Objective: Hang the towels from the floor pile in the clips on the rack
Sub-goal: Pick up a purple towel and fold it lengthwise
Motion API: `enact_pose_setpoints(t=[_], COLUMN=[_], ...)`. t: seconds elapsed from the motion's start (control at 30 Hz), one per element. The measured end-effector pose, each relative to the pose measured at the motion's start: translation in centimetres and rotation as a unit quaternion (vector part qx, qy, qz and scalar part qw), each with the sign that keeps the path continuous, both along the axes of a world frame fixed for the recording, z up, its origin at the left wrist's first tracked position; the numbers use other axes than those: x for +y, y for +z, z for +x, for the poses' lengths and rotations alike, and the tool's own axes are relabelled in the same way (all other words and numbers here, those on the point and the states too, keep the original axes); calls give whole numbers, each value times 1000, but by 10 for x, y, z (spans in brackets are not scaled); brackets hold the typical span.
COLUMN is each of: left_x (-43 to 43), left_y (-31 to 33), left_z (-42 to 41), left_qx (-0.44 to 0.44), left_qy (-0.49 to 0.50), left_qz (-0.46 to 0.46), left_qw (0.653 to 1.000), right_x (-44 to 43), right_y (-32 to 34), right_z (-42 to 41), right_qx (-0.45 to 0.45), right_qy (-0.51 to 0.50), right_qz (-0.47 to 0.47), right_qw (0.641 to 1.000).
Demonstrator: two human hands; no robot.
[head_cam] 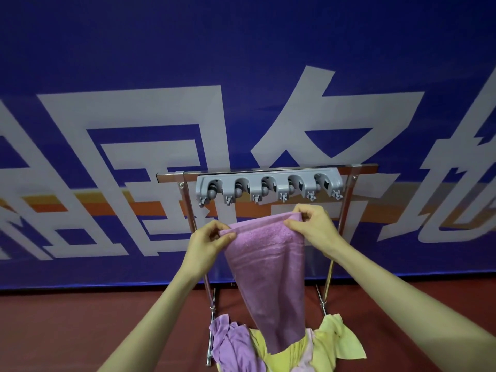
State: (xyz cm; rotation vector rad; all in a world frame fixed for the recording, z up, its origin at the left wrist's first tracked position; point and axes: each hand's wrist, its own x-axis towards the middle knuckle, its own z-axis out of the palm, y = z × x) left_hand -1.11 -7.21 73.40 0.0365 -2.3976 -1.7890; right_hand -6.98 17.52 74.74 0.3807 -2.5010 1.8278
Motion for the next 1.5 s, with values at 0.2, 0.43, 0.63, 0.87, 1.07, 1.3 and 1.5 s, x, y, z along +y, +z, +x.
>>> enact_pose_setpoints(t=[0.2, 0.43, 0.63, 0.87, 1.07, 1.3, 1.5], left_x=[2, 4, 5, 4, 5, 10, 15], left_y=[2, 5, 17, 28, 31, 34, 38], left_z=[-7, -11, -13, -8, -4, -3, 2], left_qx=[38, 44, 63, 65, 57, 67, 96], left_qy=[37, 71, 69, 48, 30, 25, 21], left_qz=[3, 35, 14, 12, 7, 6, 33], left_qw=[999, 996, 996, 997, 998, 997, 995], right_x=[8, 11, 3, -6, -3, -5, -8], right_y=[7, 27, 32, 40, 42, 32, 40], right_z=[0, 5, 9, 16, 11, 10, 15], right_qx=[-9, -89, -96, -140, -188, -118, -73], right_qy=[40, 151, 289, 310, 326, 331, 260], right_qz=[28, 28, 103, 104, 107, 126, 89], right_qw=[999, 984, 947, 935, 920, 928, 959])
